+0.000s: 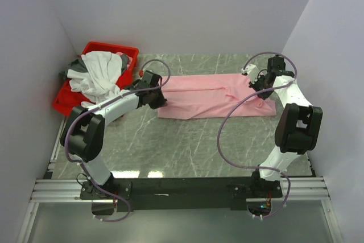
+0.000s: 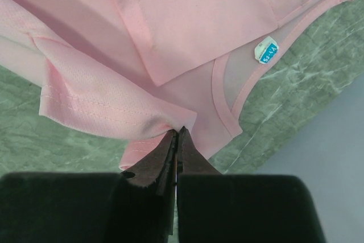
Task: Fold and stack the t-shirts
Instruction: Fold the tshirt
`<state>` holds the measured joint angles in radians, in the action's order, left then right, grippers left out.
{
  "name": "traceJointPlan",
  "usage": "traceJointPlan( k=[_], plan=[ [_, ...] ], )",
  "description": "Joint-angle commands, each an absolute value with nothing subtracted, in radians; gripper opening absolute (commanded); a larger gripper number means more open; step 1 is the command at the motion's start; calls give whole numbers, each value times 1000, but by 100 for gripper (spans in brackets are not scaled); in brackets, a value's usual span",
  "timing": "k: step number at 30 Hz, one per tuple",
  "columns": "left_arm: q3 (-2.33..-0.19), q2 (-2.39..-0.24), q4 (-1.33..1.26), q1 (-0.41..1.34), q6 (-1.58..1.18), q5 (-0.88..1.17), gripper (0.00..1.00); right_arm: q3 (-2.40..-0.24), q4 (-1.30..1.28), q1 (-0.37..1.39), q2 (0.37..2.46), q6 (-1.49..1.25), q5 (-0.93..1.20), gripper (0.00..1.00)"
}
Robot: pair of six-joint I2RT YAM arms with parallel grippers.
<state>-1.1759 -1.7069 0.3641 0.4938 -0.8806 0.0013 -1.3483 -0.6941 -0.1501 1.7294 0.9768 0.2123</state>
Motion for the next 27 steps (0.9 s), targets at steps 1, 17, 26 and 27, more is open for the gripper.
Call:
traceJointPlan(
  k=[1, 17, 26, 27],
  plan=[
    [-1227, -1709, 376, 489, -856, -51, 1, -1394, -667, -143, 1743, 968, 193, 0],
    [-1252, -1721, 431, 488, -825, -92, 1, -1390, -649, -143, 1756, 963, 173, 0],
    [-1243, -1723, 436, 489, -842, -107, 2, -1399, -641, -140, 1779, 950, 179, 0],
    [-1244, -1729, 436, 489, -842, -107, 2, -1399, -641, -138, 1782, 951, 178, 0]
  ],
)
